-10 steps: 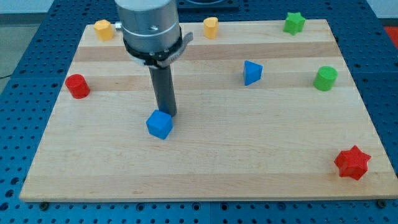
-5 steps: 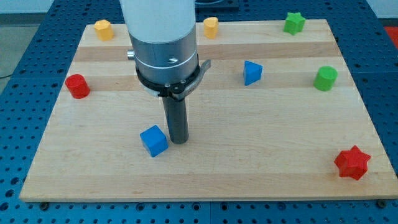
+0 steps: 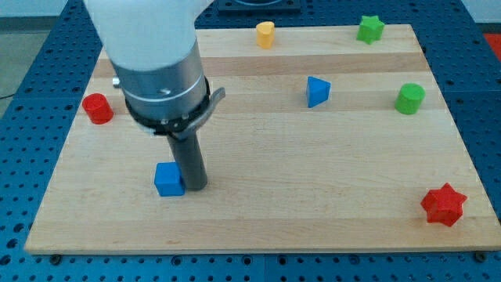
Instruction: Slide blue cube from bottom center to bottom left
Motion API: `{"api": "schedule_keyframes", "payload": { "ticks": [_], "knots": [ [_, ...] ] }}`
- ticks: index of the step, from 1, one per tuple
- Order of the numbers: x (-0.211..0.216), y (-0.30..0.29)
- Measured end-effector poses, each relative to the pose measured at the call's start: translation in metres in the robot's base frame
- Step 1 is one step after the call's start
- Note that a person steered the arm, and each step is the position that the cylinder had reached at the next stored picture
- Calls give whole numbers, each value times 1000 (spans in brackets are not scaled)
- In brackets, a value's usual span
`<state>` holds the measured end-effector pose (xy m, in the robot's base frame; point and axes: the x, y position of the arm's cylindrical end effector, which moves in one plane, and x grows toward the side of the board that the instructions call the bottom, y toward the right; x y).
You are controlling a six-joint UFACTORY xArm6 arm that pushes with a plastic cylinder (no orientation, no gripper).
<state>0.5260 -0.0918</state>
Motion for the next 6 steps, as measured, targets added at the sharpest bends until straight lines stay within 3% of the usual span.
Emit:
{"api": "schedule_keyframes", "payload": {
  "ticks": [1, 3, 6],
  "knots": [
    [-18, -12],
    [19, -22],
    [19, -90]
  ]
}}
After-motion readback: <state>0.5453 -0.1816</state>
